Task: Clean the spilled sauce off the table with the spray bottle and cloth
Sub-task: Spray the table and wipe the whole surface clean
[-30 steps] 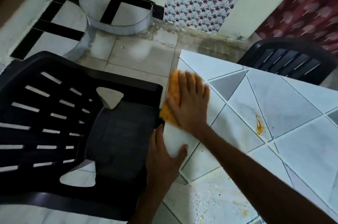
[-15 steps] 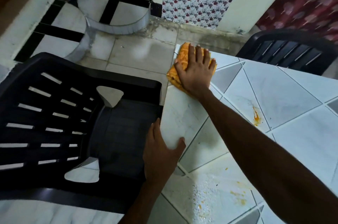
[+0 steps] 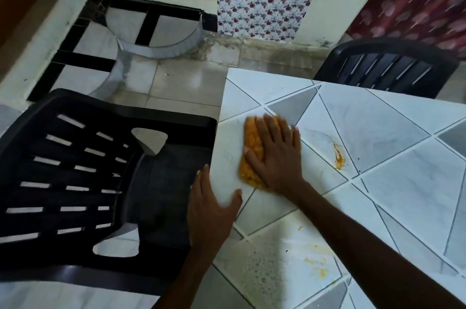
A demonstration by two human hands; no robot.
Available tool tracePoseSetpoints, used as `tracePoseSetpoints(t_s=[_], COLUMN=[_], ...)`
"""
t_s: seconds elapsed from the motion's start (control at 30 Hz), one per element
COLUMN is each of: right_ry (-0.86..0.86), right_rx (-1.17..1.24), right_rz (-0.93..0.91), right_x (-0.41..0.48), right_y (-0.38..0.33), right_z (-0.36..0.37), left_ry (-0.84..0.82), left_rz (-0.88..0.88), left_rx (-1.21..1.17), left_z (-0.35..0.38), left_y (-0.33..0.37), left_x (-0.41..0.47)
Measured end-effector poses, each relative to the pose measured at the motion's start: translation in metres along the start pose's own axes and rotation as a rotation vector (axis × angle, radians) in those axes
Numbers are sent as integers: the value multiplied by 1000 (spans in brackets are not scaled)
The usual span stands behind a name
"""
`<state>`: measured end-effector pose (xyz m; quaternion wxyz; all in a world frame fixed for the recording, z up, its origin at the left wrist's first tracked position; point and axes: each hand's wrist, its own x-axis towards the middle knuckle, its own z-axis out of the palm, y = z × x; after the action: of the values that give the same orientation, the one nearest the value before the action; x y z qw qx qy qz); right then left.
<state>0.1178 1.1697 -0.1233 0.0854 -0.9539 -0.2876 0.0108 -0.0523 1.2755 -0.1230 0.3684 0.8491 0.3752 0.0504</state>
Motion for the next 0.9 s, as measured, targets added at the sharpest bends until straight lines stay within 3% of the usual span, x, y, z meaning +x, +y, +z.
tracePoseSetpoints(t_s=[0.1,0.23,0.33,0.5,0.6,0.67,0.73,0.9], right_ry=[37,-19,51,-14,-37,-29,-19,-62], right_rx=[24,74,85,32,-18,-26,-28,-7], right_rz=[126,206,172,52,-8,-35,-20,207], right_x=[76,123,77,-62,-84,-66,-31,72], right_y=[10,18,17,48,75,85,92,125], right_z=[-2,-4,-5,-11,-16,-17,-17,-29], left_ry=[26,117,55,-129,-299,-357,-296,-230], left_rz=[36,267,356,459,487,489,529,556], left_rx=[54,194,220,201,240,343,470,552], left_z=[2,2,0,15,29,43,54,59], left_y=[-2,8,31,64,74,72,64,58], left_x=[0,4,16,47,62,65,63,62])
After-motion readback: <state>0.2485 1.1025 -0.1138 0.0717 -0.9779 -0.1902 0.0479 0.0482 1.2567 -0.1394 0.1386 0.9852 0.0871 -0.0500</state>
